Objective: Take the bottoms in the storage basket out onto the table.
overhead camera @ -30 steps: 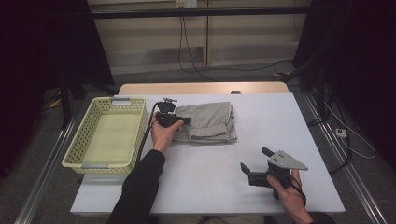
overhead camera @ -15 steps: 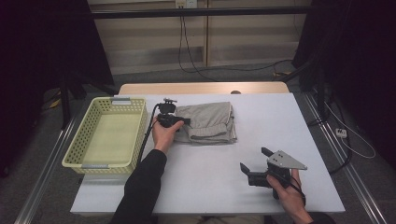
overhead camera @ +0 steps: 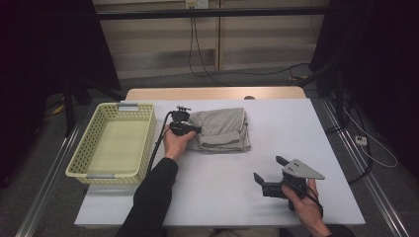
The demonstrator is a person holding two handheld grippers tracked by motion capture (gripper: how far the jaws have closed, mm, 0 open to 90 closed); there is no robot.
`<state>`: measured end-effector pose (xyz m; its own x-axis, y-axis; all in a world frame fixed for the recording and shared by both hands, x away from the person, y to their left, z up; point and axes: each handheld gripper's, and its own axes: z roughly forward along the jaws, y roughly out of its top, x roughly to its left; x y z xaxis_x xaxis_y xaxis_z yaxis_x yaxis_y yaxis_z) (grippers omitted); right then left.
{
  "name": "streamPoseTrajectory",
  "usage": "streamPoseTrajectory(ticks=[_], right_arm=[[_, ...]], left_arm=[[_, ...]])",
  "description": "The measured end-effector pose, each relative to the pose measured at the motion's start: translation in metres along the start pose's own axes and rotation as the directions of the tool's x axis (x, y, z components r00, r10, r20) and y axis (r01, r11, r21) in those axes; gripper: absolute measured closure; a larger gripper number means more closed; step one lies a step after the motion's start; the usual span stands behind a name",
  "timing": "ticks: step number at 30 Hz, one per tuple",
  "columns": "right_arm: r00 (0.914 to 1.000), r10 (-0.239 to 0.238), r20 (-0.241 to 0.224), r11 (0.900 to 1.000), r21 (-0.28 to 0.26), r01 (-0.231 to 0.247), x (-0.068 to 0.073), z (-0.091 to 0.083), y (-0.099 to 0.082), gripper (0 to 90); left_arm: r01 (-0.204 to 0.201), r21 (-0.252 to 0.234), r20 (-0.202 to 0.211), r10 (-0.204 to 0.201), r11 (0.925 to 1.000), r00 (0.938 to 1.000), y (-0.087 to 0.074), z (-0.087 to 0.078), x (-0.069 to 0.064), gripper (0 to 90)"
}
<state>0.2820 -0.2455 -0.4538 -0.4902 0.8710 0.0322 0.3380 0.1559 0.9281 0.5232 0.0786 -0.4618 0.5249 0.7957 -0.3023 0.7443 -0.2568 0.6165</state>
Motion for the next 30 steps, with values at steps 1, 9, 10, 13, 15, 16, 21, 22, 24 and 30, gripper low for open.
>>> streamPoseTrajectory(ticks=[1, 9, 10, 13, 15, 16, 21, 22, 24, 30], right_arm=[[1.0000, 0.000, 0.000, 1.0000, 0.000, 0.000, 0.000, 0.000, 0.000, 2.7], [1.0000, 0.003, 0.001, 1.0000, -0.001, -0.003, -0.001, -0.001, 0.000, 2.7], [1.0000, 0.003, 0.001, 1.0000, -0.001, -0.003, -0.001, -0.001, 0.000, 2.7], [1.0000, 0.002, 0.004, 1.0000, 0.000, -0.002, -0.001, -0.001, 0.000, 2.8], [1.0000, 0.003, 0.004, 1.0000, 0.000, -0.003, 0.000, -0.001, 0.000, 2.8], [1.0000, 0.002, 0.005, 1.0000, -0.001, -0.002, 0.000, -0.001, 0.000, 2.8], [1.0000, 0.004, 0.009, 1.0000, -0.002, -0.004, 0.000, -0.001, 0.000, 2.8], [0.9999, 0.003, 0.010, 1.0000, -0.004, -0.003, -0.001, -0.001, 0.000, 2.8], [0.9999, 0.003, 0.010, 1.0000, -0.004, -0.003, -0.001, -0.001, 0.000, 2.8], [1.0000, 0.003, 0.004, 1.0000, -0.003, -0.003, 0.000, -0.001, 0.000, 2.8]], left_arm=[[0.004, -0.001, 0.005, -0.004, 1.0000, 1.0000, 0.000, 0.000, 0.000, 78.2], [0.050, -0.029, 0.042, -0.049, 0.9983, 0.9979, -0.004, -0.004, 0.005, 81.1], [0.053, -0.035, 0.045, -0.052, 0.9980, 0.9976, -0.005, -0.005, 0.005, 81.1], [0.052, -0.057, 0.060, -0.048, 0.9970, 0.9970, -0.005, -0.011, 0.004, 81.2], [0.050, -0.068, 0.064, -0.045, 0.9964, 0.9969, -0.004, -0.013, 0.003, 81.2], [0.049, -0.072, 0.072, -0.044, 0.9962, 0.9964, -0.004, -0.015, 0.003, 81.3], [0.045, -0.112, 0.101, -0.034, 0.9927, 0.9943, -0.001, -0.022, 0.001, 81.7], [0.037, -0.114, 0.103, -0.025, 0.9928, 0.9944, -0.001, -0.024, 0.000, 81.7], [0.032, -0.122, 0.108, -0.019, 0.9921, 0.9940, -0.001, -0.027, -0.001, 81.8], [0.026, -0.152, 0.126, -0.007, 0.9880, 0.9921, -0.001, -0.033, -0.005, 81.9]])
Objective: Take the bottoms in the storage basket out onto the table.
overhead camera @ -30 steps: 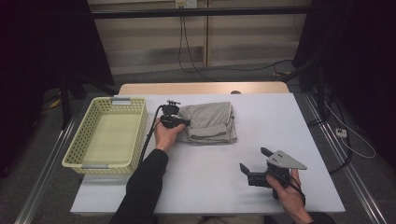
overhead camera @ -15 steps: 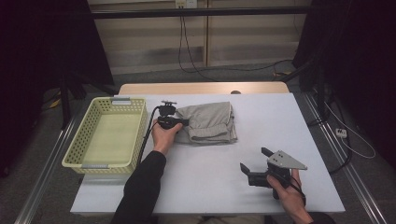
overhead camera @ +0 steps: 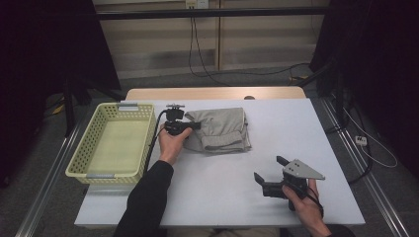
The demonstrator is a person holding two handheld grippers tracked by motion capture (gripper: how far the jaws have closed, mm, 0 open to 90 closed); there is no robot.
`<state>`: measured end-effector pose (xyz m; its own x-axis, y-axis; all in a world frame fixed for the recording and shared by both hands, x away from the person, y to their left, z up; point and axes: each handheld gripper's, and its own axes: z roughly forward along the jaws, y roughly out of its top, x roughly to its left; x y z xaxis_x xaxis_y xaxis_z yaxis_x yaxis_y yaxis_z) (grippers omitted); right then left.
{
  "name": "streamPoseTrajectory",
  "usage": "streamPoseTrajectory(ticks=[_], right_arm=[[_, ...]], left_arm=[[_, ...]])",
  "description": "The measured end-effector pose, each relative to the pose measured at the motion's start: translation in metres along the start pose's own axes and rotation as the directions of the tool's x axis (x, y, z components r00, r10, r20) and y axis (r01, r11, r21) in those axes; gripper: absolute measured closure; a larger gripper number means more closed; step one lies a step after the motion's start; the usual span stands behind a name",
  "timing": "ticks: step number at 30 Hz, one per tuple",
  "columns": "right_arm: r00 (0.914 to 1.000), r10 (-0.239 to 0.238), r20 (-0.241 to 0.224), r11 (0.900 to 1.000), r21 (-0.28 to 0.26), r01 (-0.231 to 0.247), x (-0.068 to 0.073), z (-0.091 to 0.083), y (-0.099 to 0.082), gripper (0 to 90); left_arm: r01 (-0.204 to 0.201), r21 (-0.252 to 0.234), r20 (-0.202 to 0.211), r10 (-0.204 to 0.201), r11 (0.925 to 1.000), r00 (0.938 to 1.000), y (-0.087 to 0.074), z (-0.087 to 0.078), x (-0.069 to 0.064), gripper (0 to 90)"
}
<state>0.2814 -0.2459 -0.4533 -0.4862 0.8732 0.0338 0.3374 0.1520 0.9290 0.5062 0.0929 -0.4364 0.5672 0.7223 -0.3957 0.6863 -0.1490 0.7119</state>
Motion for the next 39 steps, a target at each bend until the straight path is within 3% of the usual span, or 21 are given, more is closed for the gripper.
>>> streamPoseTrajectory(ticks=[4, 14, 20, 25, 27, 35, 39], right_arm=[[1.0000, 0.001, 0.004, 1.0000, -0.001, -0.001, -0.001, 0.000, 0.000, 2.8], [1.0000, 0.001, 0.007, 1.0000, -0.002, -0.001, -0.001, 0.000, 0.000, 2.8], [1.0000, 0.001, 0.010, 1.0000, -0.003, -0.001, -0.001, 0.000, 0.000, 2.8], [0.9999, 0.002, 0.011, 1.0000, -0.003, -0.002, -0.001, 0.000, 0.000, 2.7], [0.9999, 0.005, 0.010, 1.0000, -0.004, -0.004, -0.001, 0.000, 0.000, 2.8], [0.9998, 0.012, 0.013, 0.9999, -0.002, -0.012, -0.002, 0.000, 0.000, 2.8], [0.9999, 0.008, 0.012, 1.0000, -0.004, -0.008, -0.002, 0.000, 0.000, 2.8]], left_arm=[[0.007, -0.027, 0.020, -0.006, 0.9996, 0.9998, 0.002, -0.005, -0.002, 82.2], [-0.020, -0.065, 0.048, 0.023, 0.9977, 0.9986, 0.009, -0.021, -0.010, 82.2], [-0.042, -0.091, 0.037, 0.045, 0.9949, 0.9983, 0.010, -0.035, -0.013, 82.3], [-0.064, -0.106, 0.046, 0.070, 0.9923, 0.9965, 0.011, -0.043, -0.018, 82.3], [-0.051, -0.122, 0.059, 0.059, 0.9911, 0.9965, 0.011, -0.047, -0.018, 82.3], [-0.093, -0.131, 0.066, 0.103, 0.9870, 0.9925, 0.012, -0.058, -0.021, 82.4], [-0.107, -0.146, 0.050, 0.115, 0.9834, 0.9921, 0.014, -0.065, -0.022, 82.5]])
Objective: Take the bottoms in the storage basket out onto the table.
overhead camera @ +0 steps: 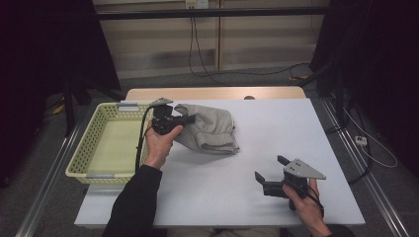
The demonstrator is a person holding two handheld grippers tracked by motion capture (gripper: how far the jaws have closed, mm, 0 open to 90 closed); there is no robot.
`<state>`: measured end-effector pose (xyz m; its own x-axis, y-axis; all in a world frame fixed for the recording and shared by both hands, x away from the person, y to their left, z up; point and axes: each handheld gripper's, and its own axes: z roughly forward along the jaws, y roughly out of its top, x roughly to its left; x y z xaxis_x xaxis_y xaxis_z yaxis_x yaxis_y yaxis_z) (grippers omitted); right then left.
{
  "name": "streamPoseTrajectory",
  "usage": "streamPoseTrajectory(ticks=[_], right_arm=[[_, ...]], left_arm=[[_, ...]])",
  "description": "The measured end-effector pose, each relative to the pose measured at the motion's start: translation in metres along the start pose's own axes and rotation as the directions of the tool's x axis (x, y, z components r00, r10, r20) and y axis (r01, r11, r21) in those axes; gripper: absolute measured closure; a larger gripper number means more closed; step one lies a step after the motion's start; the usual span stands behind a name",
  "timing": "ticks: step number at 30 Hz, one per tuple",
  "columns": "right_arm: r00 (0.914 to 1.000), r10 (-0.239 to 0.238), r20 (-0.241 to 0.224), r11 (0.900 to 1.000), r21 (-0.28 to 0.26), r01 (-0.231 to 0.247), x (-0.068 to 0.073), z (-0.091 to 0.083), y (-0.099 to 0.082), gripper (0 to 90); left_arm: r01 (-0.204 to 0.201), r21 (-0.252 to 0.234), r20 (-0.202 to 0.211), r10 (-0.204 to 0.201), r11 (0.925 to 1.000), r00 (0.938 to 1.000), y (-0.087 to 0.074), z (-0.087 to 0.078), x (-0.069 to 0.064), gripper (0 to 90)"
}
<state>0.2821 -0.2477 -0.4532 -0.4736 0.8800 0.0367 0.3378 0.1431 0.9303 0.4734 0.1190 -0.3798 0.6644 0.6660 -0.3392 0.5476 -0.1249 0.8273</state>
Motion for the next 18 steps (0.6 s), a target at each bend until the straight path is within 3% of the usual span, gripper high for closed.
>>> streamPoseTrajectory(ticks=[3, 8, 11, 18], right_arm=[[1.0000, 0.003, 0.000, 1.0000, 0.001, -0.003, 0.000, 0.000, 0.000, 2.7], [1.0000, 0.003, 0.001, 1.0000, 0.000, -0.003, -0.001, 0.000, 0.000, 2.8], [1.0000, 0.003, 0.000, 1.0000, -0.001, -0.003, 0.000, 0.000, 0.000, 2.8], [1.0000, 0.001, -0.002, 1.0000, -0.002, -0.001, -0.001, -0.001, 0.000, 2.8]], left_arm=[[-0.007, -0.008, 0.006, 0.007, 0.9999, 1.0000, 0.004, -0.005, 0.000, 82.6], [-0.015, -0.041, 0.057, 0.017, 0.9991, 0.9982, 0.009, -0.016, -0.001, 82.6], [-0.033, -0.036, 0.055, 0.035, 0.9988, 0.9979, 0.012, -0.021, -0.003, 82.6], [-0.029, -0.047, 0.056, 0.031, 0.9985, 0.9980, 0.017, -0.032, -0.003, 82.7]])
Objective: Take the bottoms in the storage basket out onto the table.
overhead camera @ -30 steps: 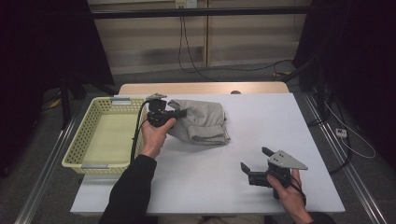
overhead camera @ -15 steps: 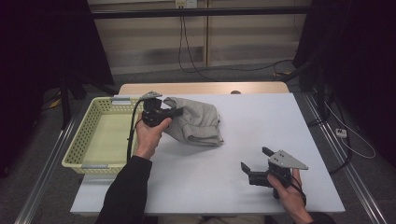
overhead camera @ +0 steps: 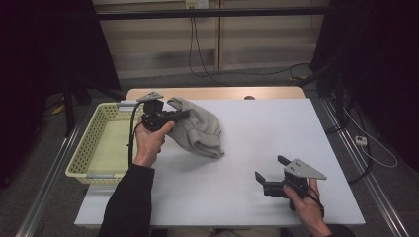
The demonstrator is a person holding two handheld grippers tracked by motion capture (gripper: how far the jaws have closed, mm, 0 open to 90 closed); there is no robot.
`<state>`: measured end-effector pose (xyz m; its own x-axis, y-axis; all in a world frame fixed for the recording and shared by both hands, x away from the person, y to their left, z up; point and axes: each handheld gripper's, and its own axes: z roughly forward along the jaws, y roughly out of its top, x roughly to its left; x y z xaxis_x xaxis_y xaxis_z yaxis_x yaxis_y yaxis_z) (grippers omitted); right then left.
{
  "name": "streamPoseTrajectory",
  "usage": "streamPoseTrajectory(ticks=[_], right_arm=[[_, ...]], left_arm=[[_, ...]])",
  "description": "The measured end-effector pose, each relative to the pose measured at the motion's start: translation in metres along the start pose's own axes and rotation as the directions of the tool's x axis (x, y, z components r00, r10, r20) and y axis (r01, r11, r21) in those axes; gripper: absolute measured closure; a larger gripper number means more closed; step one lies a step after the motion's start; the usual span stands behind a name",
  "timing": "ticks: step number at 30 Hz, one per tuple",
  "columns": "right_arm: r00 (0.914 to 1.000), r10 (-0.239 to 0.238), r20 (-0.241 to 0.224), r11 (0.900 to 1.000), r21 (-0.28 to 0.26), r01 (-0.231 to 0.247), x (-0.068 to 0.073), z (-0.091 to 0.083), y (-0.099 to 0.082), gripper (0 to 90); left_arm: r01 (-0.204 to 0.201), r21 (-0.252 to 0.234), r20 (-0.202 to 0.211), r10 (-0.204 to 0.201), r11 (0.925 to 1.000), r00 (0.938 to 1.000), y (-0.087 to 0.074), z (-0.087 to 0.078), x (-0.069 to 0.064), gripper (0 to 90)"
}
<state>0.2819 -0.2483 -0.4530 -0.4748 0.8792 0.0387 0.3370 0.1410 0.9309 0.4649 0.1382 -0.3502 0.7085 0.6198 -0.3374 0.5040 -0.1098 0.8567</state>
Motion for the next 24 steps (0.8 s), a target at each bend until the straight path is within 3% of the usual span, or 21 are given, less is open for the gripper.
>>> streamPoseTrajectory(ticks=[24], right_arm=[[1.0000, 0.000, -0.004, 1.0000, -0.003, 0.000, 0.001, 0.000, 0.000, 2.8]], left_arm=[[-0.048, -0.060, 0.013, 0.049, 0.9970, 0.9987, 0.020, -0.042, -0.011, 83.0]])
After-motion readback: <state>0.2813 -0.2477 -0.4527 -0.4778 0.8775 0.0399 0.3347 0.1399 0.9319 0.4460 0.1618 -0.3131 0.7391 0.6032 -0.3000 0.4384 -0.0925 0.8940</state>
